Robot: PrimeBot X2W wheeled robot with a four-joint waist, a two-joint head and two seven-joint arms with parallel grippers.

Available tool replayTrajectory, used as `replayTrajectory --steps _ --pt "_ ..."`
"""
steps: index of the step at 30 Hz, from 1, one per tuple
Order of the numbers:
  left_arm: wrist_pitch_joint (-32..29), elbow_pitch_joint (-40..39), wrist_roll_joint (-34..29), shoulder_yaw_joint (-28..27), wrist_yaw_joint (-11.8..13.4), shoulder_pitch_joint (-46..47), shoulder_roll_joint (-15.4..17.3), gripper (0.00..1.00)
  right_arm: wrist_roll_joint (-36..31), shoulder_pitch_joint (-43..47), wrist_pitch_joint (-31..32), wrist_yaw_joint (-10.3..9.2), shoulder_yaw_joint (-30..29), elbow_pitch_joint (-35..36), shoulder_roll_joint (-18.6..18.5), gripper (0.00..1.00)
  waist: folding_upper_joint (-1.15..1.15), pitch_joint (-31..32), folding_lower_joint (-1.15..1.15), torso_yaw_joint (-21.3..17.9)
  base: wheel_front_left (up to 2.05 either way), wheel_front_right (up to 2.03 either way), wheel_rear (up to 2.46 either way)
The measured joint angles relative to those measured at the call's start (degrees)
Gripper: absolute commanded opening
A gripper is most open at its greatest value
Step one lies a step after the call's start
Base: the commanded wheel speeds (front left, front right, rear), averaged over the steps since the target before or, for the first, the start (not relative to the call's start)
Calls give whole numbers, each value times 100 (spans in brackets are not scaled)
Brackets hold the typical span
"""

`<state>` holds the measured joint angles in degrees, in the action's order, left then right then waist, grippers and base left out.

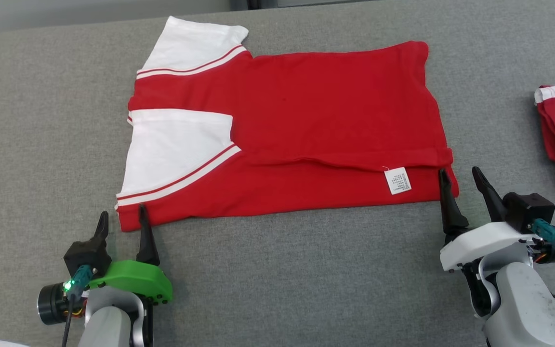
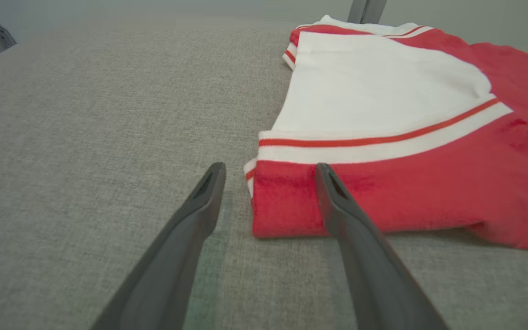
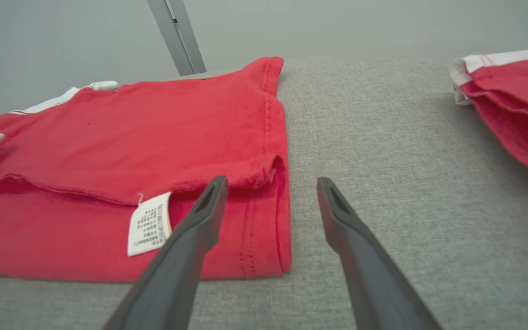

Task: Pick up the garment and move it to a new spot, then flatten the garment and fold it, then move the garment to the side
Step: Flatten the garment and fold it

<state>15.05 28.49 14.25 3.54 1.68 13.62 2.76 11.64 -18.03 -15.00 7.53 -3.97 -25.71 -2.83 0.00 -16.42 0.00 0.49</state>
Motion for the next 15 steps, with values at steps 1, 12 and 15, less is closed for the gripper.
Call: replayTrajectory --steps 1,12,15 --pt "0 76 -3 -4 1 49 0 100 -44 -56 0 0 -1 -62 0 100 0 -68 0 -2 0 0 0" --pt "98 779 91 155 88 386 7 100 -428 -319 -60 1 5 -798 0 100 0 -382 0 4 0 0 0" --pt "118 939 174 204 73 448 10 100 -424 -357 -68 1 54 -945 -8 100 0 -368 0 11 0 0 0"
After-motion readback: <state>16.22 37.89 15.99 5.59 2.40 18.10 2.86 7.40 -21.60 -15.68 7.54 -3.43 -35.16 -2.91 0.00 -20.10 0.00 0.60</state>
